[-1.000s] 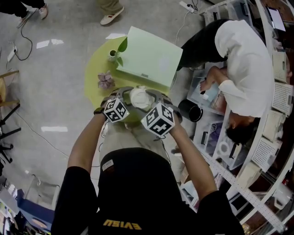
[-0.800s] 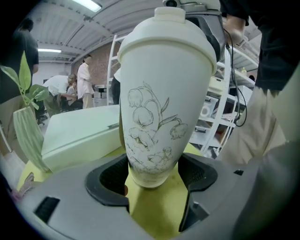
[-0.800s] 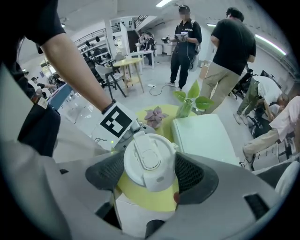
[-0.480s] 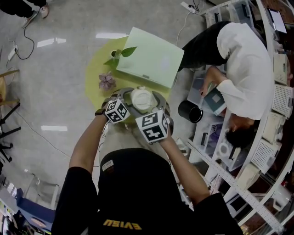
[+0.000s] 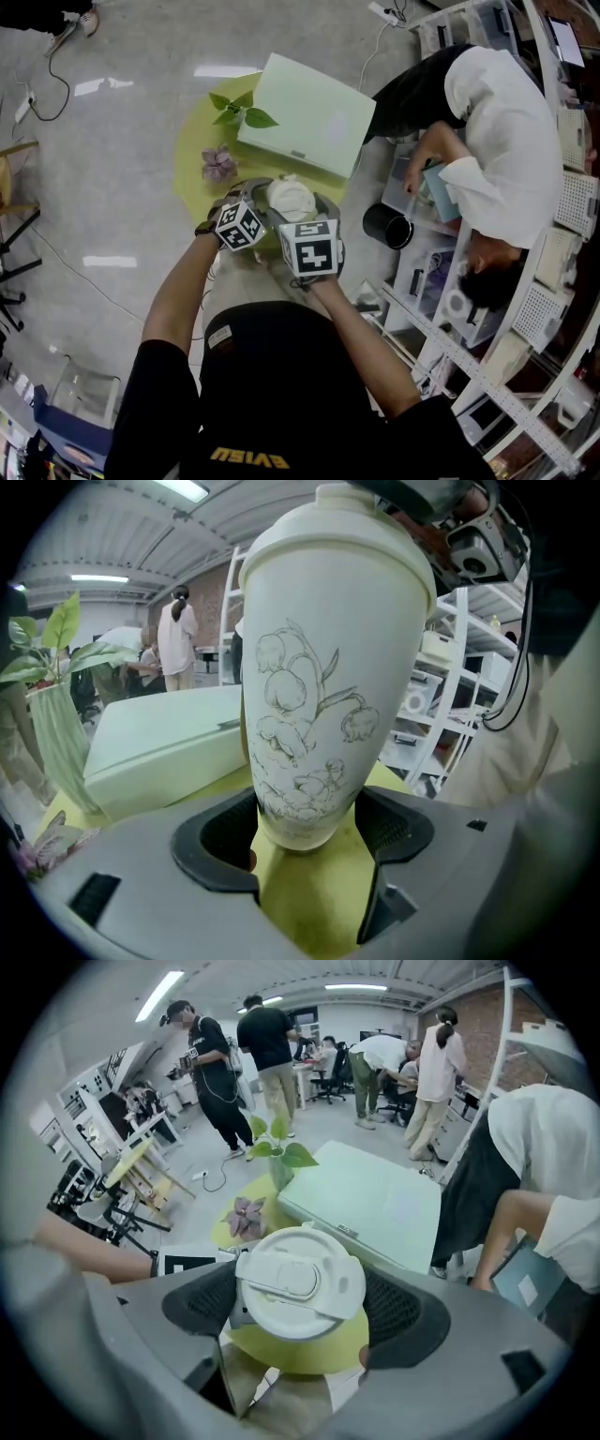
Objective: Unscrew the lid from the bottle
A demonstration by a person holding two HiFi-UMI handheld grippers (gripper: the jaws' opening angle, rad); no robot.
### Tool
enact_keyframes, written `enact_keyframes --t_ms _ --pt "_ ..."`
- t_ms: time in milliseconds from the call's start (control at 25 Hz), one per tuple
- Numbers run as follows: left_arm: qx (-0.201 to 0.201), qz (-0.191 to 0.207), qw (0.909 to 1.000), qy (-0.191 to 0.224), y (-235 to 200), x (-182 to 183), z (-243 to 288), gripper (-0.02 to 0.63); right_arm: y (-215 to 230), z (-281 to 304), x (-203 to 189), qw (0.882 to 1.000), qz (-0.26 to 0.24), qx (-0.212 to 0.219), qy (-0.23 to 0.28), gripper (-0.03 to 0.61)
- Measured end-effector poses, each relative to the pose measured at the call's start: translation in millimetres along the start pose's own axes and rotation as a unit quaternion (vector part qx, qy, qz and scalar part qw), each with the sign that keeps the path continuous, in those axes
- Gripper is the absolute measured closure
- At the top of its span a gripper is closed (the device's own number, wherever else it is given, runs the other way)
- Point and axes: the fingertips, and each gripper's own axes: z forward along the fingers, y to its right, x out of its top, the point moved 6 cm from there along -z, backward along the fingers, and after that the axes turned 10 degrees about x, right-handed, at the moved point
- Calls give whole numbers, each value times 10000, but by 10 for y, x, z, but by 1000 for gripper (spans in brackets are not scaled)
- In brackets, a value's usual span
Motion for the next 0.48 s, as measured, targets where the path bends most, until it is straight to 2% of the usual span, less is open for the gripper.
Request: enact_keyframes --t_ms 240,480 --pt "-9 44 10000 -20 -4 2 0 278 -20 0 16 9983 -510 224 -194 160" --pt "51 42 10000 -17 3 14 -5 278 -31 -11 46 9896 -1250 466 -535 160"
